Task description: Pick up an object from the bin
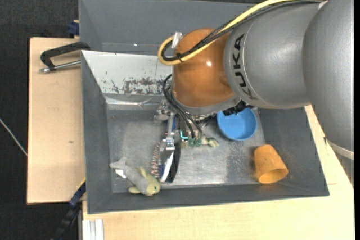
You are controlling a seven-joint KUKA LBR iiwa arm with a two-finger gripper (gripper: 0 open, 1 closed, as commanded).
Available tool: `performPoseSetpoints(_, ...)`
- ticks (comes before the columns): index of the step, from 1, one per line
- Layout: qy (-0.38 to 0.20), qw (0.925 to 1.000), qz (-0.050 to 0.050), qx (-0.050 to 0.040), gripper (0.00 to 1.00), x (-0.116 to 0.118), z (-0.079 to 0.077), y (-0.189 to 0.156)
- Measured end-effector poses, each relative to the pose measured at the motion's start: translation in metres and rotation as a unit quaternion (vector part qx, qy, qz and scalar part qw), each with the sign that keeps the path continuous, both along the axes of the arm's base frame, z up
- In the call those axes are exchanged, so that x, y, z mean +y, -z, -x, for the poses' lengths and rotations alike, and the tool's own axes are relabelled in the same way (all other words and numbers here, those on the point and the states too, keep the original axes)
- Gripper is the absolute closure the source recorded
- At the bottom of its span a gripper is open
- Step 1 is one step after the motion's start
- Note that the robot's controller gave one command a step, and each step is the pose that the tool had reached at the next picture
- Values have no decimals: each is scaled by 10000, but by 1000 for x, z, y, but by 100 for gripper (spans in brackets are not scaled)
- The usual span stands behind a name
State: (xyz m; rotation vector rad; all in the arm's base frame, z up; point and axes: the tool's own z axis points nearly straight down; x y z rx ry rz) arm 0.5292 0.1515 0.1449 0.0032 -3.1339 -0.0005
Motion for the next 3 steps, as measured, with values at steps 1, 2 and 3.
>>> performPoseSetpoints(1, 7, 10000, -6, -38, 100, -1, -2, -4)
performPoseSetpoints(2, -54, 9999, -21, -92, 100, 7, -2, -52)
performPoseSetpoints(3, -395, 9992, -16, -89, 100, 13, -4, -89)
